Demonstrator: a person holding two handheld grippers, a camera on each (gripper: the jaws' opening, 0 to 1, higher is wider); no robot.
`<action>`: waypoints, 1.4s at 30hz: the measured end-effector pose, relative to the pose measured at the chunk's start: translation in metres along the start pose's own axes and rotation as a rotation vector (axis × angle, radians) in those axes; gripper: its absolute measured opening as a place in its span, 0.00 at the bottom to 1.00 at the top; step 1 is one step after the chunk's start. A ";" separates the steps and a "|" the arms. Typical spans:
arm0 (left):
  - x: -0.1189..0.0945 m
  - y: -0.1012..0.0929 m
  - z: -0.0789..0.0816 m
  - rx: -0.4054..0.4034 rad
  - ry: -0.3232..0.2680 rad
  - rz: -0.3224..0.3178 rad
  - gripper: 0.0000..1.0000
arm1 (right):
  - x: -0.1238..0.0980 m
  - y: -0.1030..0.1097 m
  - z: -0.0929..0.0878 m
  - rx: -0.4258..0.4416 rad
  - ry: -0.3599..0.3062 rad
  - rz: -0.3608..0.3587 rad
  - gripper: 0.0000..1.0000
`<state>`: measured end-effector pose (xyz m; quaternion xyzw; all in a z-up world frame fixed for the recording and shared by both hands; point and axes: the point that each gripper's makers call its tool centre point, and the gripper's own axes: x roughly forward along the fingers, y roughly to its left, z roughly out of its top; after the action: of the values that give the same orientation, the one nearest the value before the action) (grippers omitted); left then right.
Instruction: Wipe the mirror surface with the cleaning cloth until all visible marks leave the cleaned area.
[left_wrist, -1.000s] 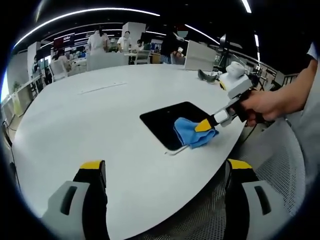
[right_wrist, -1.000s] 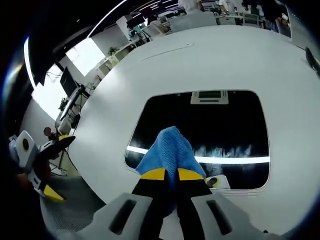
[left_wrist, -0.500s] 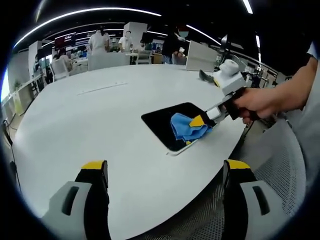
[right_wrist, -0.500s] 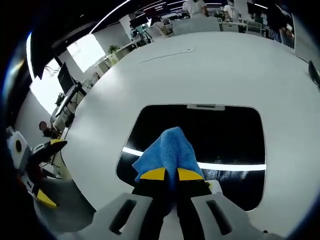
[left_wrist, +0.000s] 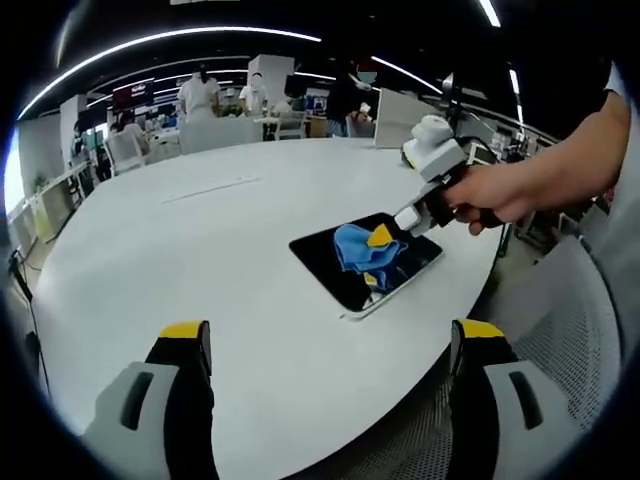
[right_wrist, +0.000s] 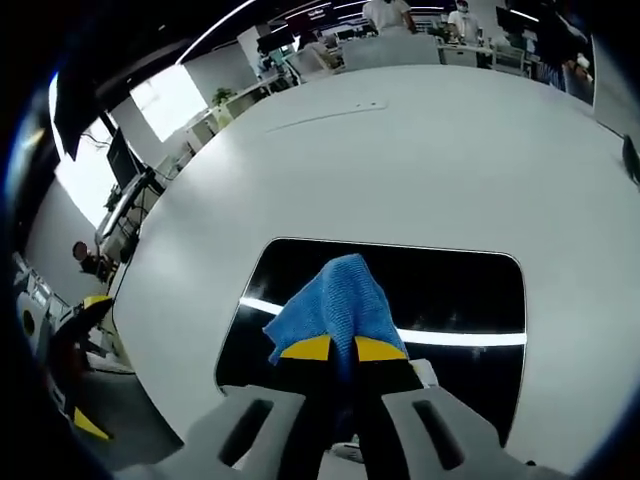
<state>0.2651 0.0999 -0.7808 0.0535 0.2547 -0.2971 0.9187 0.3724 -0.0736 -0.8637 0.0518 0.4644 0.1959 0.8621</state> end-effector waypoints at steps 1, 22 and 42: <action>0.000 0.000 0.000 0.010 0.001 0.005 0.99 | 0.001 0.000 0.002 -0.001 -0.001 -0.001 0.01; 0.004 0.000 -0.008 -0.005 0.031 -0.025 0.99 | 0.020 -0.011 0.036 -0.023 0.001 -0.014 0.01; 0.003 0.000 -0.008 -0.003 0.033 -0.022 0.98 | 0.023 -0.012 0.039 -0.046 0.011 0.008 0.01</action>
<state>0.2637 0.1008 -0.7891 0.0541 0.2709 -0.3059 0.9111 0.4187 -0.0722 -0.8628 0.0325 0.4645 0.2103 0.8596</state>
